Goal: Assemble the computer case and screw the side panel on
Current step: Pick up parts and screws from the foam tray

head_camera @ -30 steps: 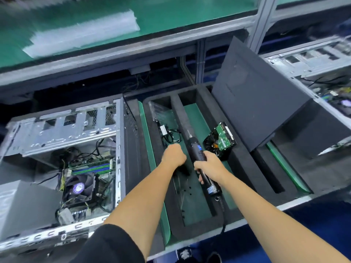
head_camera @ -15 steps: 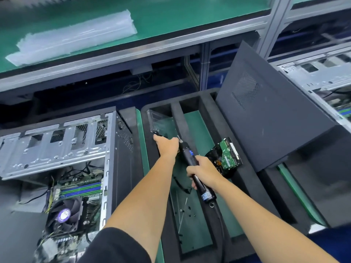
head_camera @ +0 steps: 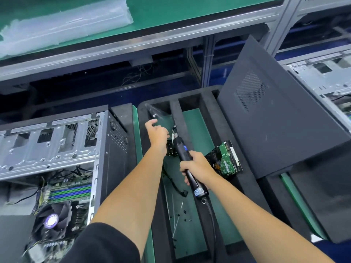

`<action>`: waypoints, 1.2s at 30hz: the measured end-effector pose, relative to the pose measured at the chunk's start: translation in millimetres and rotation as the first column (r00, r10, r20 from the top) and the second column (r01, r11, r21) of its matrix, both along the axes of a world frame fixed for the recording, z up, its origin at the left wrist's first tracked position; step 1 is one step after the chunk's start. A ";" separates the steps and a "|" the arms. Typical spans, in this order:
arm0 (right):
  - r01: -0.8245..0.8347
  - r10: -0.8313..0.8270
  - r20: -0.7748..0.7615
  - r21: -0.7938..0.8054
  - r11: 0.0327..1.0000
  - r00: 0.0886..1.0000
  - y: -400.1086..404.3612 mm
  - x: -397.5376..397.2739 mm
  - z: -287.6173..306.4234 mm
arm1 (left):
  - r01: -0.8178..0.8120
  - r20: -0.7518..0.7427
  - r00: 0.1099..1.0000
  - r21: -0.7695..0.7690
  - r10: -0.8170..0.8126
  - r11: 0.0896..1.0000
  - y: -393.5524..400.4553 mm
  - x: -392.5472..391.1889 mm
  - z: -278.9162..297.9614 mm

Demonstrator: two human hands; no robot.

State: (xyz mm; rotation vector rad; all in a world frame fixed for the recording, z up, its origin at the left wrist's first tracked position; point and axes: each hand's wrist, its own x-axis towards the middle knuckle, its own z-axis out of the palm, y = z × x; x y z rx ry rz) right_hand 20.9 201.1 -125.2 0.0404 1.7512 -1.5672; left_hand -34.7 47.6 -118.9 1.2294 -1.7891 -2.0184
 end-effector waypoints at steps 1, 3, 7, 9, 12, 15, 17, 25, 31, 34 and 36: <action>0.005 -0.005 -0.008 0.002 1.000 1.000 -2.4 -3.5 0.5 | 0.069 -0.008 0.998 -0.086 -0.070 0.994 -1.2 -0.1 -1.8; 0.013 -0.013 -0.024 0.005 1.000 1.000 -6.2 -10.0 0.3 | 0.267 0.027 0.963 -0.234 -0.268 0.935 -4.7 -2.9 -2.1; -0.001 0.001 -0.046 0.008 1.000 0.999 -9.2 -15.0 -4.0 | 0.468 0.113 0.883 -0.246 -0.455 0.849 -6.0 -9.0 -0.6; 0.004 -0.004 -0.063 0.010 1.000 0.998 -9.0 -15.4 -6.6 | 0.374 0.169 0.927 -0.325 -0.336 0.869 -9.8 -8.8 -3.9; 0.021 -0.020 -0.062 0.010 1.000 0.998 -7.7 -16.7 -8.7 | 0.390 0.319 0.916 -0.552 -0.245 0.737 -19.4 -9.9 -10.2; 0.035 -0.035 -0.026 -0.022 0.999 0.999 -6.0 -19.9 -11.1 | 0.551 0.485 0.834 -0.758 -0.265 0.348 -27.9 -20.2 -8.9; 0.038 -0.038 -0.012 -0.037 0.999 0.999 -5.7 -21.0 -12.2 | 0.716 0.731 0.659 -0.682 -0.179 -0.149 -34.8 -30.4 -6.9; 0.046 -0.046 -0.013 -0.027 0.999 0.999 -8.9 -23.2 -12.1 | 0.816 0.962 0.259 -0.172 0.083 -0.552 -44.4 -50.5 -31.6; 0.058 -0.059 -0.029 -0.016 0.998 0.998 -11.7 -24.2 -10.9 | 0.930 0.983 0.166 -0.131 0.073 -0.344 -35.6 -61.6 -51.6; 0.055 -0.055 -0.009 -0.002 0.999 0.998 -11.6 -25.6 -11.4 | 0.952 0.990 0.138 -0.126 0.025 -0.278 -37.8 -65.9 -57.1; 0.048 -0.048 -0.003 0.010 0.999 0.999 -11.6 -26.3 -12.4 | 0.963 0.995 0.091 -0.096 -0.033 -0.251 -38.5 -67.5 -60.0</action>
